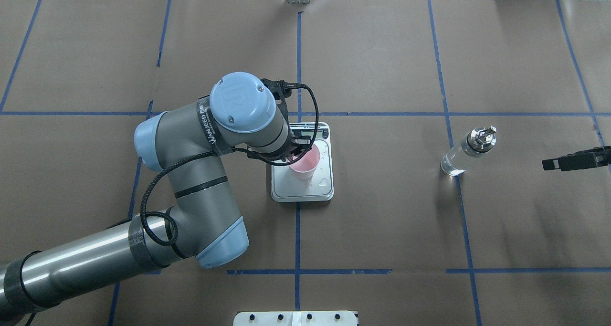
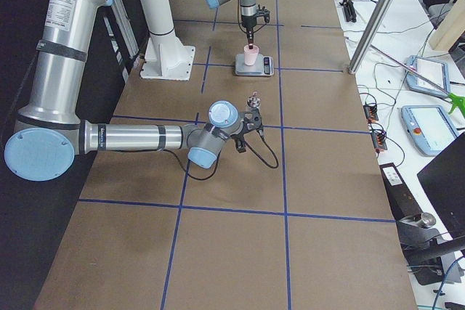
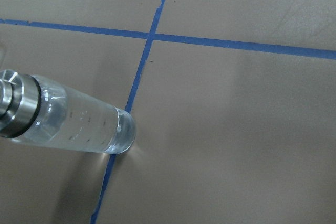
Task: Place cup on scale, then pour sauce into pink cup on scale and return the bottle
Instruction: 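Carry the pink cup with the left gripper onto the scale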
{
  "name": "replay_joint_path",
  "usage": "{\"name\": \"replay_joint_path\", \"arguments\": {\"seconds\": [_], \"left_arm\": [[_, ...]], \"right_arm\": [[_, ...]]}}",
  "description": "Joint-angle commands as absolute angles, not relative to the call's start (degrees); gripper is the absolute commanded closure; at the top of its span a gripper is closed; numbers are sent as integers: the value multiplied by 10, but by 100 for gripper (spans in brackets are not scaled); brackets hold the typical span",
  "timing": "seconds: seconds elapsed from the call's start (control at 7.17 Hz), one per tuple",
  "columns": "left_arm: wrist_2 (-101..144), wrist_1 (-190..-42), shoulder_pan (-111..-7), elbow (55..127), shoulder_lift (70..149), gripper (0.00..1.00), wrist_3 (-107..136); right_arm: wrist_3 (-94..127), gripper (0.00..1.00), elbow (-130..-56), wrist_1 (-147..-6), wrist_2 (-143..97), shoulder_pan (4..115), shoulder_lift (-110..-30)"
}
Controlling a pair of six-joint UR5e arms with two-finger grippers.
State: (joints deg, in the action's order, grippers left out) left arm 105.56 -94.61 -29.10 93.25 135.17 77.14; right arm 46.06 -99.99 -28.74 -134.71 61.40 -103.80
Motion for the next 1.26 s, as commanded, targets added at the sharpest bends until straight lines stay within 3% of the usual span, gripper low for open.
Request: {"name": "replay_joint_path", "arguments": {"seconds": [0.0, 0.42, 0.7, 1.12], "left_arm": [[1049, -948, -291, 923, 1355, 57, 770], [1053, -936, -297, 1027, 1340, 42, 769], [1053, -947, -308, 1120, 1276, 42, 766], [1052, -948, -346, 1122, 1240, 42, 717]], "right_arm": [[461, 0, -1000, -287, -1347, 614, -1038], [531, 0, -1017, -287, -1327, 580, -1036], [672, 0, -1086, -287, -1194, 438, -1035], [693, 0, -1115, -302, -844, 226, -1036]]}}
